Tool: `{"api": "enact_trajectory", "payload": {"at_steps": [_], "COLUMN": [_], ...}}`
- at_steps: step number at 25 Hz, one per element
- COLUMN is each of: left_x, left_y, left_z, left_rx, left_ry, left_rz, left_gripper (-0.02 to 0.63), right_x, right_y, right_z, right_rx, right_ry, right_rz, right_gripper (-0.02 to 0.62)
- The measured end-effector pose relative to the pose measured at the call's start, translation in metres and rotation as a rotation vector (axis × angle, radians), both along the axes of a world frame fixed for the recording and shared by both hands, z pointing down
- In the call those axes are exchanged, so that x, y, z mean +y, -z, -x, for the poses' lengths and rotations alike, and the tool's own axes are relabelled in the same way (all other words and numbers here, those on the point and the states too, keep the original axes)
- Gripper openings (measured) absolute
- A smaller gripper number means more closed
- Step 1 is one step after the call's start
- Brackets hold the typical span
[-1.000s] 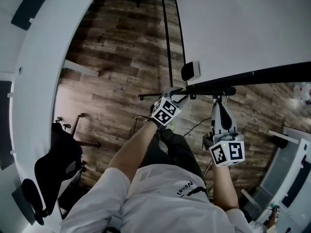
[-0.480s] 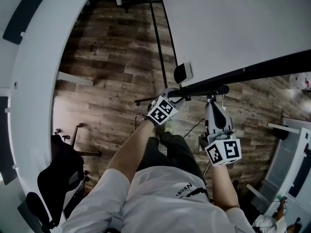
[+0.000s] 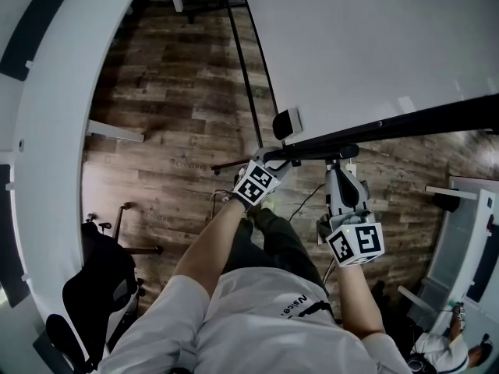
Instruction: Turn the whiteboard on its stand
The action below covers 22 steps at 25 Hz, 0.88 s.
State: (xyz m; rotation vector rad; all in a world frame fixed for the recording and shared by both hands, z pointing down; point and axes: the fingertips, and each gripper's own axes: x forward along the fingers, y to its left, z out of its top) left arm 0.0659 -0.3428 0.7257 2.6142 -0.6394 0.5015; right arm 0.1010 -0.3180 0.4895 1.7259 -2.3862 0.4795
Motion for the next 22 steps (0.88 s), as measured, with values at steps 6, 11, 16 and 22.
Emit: {"api": "enact_trajectory", "payload": {"at_steps": [6, 11, 16, 22], "left_x": [0.029, 0.051, 0.069, 0.096], "left_y": [-0.002, -0.004, -0.006, -0.008], "left_z": [-0.002, -0.005, -0.005, -0.009], "left_rx": [-0.002, 0.005, -0.002, -0.020], "left_ry": [-0.003, 0.000, 0.016, 0.043], "left_rz": [0.039, 0.055, 0.068, 0.068], "left_gripper": [0.144, 0.144, 0.144, 0.144], "right_x": [0.022, 0.042, 0.057, 0.092], "right_y": [0.006, 0.012, 0.017, 0.024], "right_z": [-0.003, -0.006, -0.008, -0.018], "right_rx": [0.021, 0.031, 0.035, 0.026], "right_ry": [-0.020, -0.026, -0.012, 0.015], "right_rz": [0.009, 0.009, 0.001, -0.002], "right_gripper": [0.012, 0.012, 0.012, 0.012]}}
